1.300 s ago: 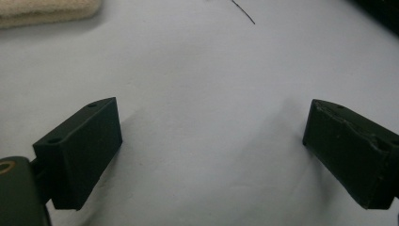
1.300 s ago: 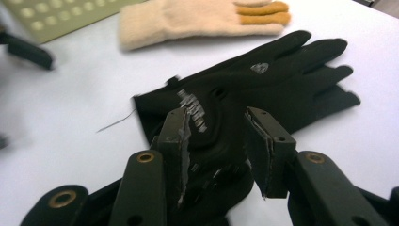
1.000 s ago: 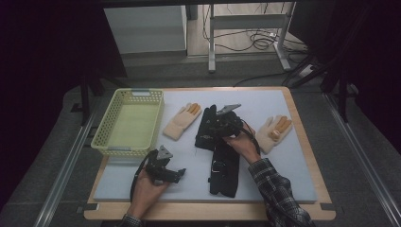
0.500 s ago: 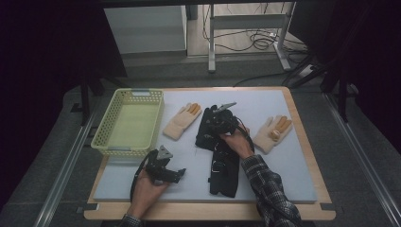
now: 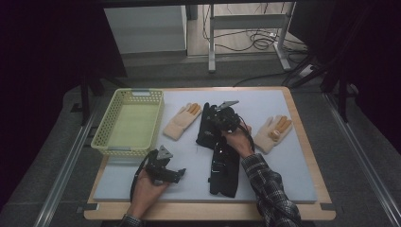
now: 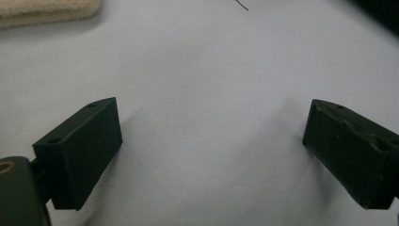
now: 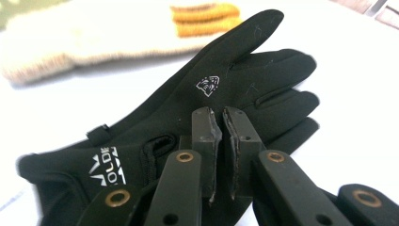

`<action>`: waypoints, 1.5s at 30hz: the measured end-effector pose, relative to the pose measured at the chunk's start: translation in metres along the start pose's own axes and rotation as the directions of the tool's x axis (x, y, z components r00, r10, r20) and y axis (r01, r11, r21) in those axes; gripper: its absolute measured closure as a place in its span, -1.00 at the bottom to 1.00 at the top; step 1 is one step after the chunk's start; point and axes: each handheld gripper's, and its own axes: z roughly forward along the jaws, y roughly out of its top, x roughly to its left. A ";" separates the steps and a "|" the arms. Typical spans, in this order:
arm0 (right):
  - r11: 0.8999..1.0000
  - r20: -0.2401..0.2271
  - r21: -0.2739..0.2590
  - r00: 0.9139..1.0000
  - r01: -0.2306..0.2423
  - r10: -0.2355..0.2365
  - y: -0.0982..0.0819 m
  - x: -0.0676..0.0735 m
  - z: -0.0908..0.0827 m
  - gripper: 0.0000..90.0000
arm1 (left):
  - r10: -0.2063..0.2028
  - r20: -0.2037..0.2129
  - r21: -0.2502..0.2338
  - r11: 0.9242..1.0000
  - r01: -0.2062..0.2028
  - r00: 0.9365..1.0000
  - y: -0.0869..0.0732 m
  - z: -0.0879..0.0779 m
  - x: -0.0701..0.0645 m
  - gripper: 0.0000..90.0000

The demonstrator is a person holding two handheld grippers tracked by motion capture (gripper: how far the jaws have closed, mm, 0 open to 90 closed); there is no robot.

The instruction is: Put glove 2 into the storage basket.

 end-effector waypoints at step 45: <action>0.991 -0.156 -0.120 0.987 -0.051 0.032 -0.055 0.057 -0.148 0.95 | -0.004 0.000 -0.004 1.000 0.004 1.000 0.000 0.000 0.000 -0.89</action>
